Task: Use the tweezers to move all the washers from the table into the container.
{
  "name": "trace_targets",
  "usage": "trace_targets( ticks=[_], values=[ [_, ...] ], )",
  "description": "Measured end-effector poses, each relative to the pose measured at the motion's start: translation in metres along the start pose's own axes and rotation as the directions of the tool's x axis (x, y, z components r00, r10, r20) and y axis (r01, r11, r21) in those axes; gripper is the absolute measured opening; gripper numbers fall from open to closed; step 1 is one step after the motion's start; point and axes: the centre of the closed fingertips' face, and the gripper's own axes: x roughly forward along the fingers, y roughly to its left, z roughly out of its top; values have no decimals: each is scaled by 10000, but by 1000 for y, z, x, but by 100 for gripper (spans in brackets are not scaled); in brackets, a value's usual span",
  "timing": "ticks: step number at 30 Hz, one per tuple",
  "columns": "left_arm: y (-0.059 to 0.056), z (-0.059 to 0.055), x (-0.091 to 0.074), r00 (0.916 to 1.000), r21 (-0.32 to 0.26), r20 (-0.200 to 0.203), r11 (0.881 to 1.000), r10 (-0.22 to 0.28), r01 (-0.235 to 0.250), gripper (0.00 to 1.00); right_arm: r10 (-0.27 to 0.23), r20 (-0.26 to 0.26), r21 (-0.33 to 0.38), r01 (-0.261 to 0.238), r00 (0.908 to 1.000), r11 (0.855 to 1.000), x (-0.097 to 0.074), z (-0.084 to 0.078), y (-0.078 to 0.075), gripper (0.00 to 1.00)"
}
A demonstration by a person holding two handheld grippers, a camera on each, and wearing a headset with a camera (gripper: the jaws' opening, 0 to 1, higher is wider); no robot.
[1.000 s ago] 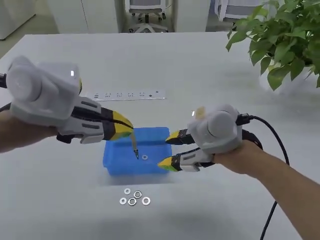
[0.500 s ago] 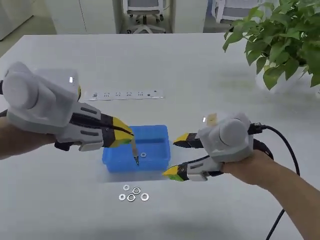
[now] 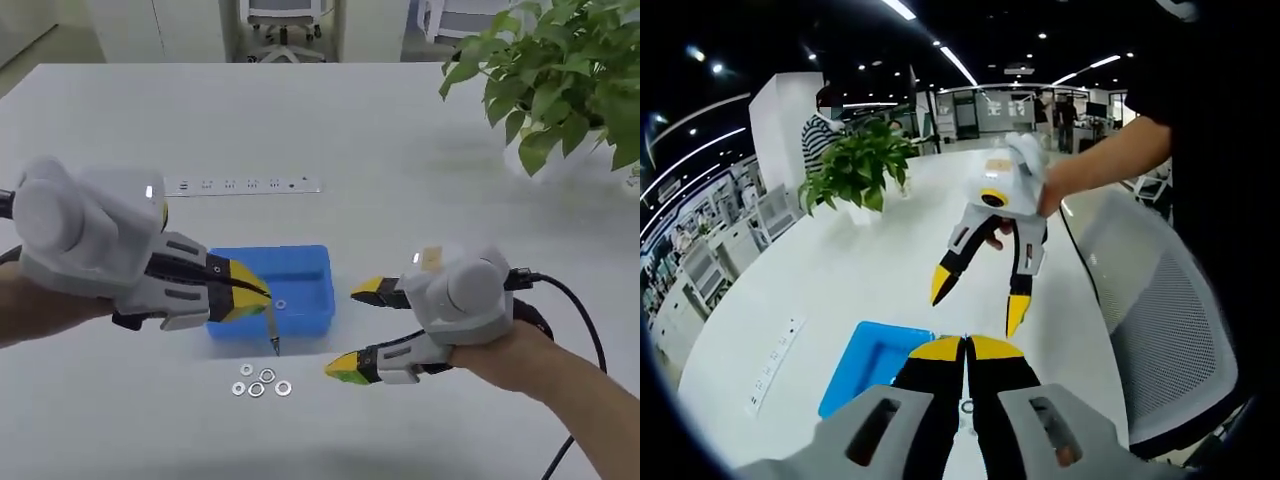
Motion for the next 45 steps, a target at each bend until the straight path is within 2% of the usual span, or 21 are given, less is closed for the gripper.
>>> trace_targets(
  ticks=[8, 23, 29, 45],
  values=[
    [-7, -6, 7, 9999, -162, -13, 9998, -138, 138, 4, 95, -72, 61, -94, 9999, 9999, 0, -6, 5, 62],
    [-18, -21, 19, 9985, -131, -344, 9990, -421, 416, 5, 300, -222, 205, -295, 9993, 9994, 3, -18, 15, 65],
    [-22, -24, 24, 9978, -133, -331, 9983, -566, 562, 5, 414, -336, 279, -405, 9986, 9988, 5, -24, 18, 65],
    [-23, -34, 34, 9964, -15, -459, 9975, -706, 706, 5, 629, -568, 326, -612, 9964, 9976, 10, -34, 27, 64]
  ],
)
